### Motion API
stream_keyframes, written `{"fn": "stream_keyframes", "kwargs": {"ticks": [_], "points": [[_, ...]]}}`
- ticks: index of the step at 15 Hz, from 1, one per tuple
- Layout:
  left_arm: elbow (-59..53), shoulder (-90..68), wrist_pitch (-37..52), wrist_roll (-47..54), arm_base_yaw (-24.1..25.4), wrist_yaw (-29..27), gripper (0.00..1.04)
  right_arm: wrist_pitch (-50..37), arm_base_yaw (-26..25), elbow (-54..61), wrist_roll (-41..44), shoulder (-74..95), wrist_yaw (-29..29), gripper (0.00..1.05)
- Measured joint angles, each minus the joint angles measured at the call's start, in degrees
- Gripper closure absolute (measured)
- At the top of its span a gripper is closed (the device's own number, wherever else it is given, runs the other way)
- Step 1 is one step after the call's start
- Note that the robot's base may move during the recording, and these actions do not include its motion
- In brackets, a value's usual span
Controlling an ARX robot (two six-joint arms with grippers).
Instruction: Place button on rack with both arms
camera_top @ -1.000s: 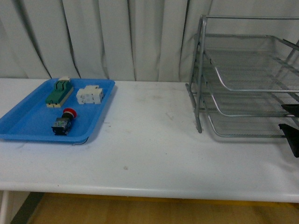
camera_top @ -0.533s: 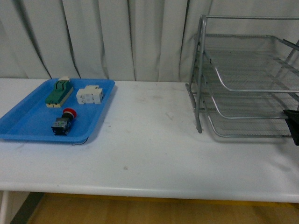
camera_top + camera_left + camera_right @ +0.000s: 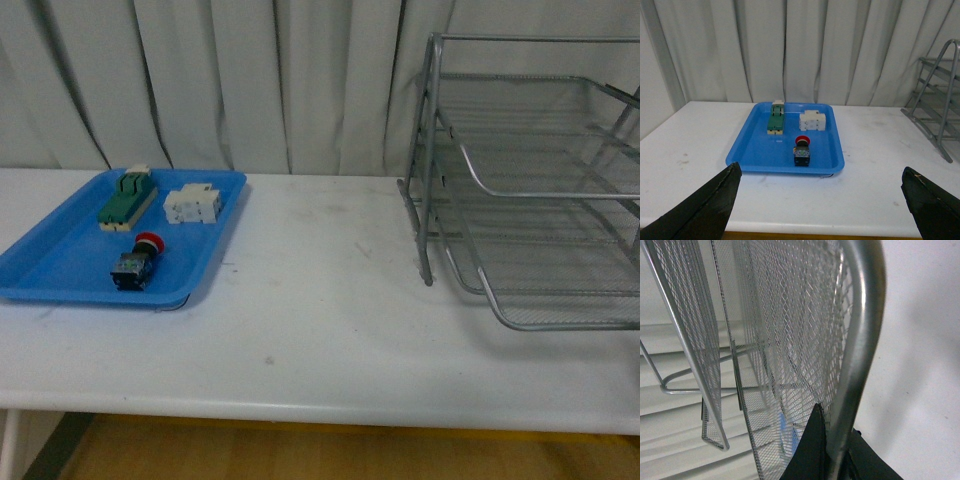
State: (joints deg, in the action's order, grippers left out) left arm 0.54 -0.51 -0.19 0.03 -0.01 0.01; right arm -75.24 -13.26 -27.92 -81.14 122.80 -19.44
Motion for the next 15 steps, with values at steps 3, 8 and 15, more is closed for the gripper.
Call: {"fn": "stream_keyframes", "kwargs": {"ticks": [3, 8, 15], "points": [[0.0, 0.0, 0.0, -0.02, 0.0, -0.02, 0.07, 0.11, -0.7, 2.84, 2.01, -1.55, -0.33, 0.96], [0.0, 0.0, -0.02, -0.02, 0.0, 0.0, 0.07, 1.51, -1.97, 6.47, 4.79, -5.55, 1.38, 0.37], [0.0, 0.0, 0.0, -0.02, 0.0, 0.0, 0.07, 1.81, -5.77, 20.09, 12.57, -34.88, -2.32, 0.06]]}}
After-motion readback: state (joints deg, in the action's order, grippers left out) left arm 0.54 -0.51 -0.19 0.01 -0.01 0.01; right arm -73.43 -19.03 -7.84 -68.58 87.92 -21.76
